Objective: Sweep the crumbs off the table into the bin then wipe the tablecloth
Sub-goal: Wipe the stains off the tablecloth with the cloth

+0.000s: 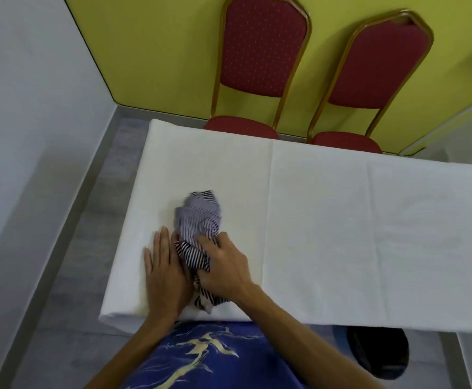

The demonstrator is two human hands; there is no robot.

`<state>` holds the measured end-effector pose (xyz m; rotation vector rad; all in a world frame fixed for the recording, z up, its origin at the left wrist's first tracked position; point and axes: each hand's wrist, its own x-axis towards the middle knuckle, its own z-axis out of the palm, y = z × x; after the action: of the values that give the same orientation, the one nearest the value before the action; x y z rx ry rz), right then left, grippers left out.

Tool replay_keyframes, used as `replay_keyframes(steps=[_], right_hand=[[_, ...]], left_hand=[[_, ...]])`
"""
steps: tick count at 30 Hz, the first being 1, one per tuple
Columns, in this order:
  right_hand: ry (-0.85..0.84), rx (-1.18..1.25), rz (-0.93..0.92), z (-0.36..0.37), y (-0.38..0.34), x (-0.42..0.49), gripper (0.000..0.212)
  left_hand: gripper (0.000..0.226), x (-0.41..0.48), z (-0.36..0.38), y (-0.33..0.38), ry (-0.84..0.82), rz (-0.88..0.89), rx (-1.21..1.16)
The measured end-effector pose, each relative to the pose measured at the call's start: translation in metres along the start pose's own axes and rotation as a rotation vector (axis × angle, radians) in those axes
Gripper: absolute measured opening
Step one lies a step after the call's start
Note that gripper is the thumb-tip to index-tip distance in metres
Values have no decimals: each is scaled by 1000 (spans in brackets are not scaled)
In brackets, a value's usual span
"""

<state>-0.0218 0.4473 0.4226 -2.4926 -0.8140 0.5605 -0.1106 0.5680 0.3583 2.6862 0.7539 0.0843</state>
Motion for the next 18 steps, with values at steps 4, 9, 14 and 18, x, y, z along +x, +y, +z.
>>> replay_keyframes(steps=[4,9,14,18], right_hand=[[-46,-114,-97,-29,26,31,72],[-50,-165,-59,-71,53,86,70],[-6,-161,33,-109,95,124,70],[60,-169,177,-159,166,136,67]], left_hand=[[62,9,-6,5,22,-36,2],[60,11,-8,9,35,-72,2],[61,11,-6,25,19,-188,1],[58,15,-4,35,-10,-289,-11]])
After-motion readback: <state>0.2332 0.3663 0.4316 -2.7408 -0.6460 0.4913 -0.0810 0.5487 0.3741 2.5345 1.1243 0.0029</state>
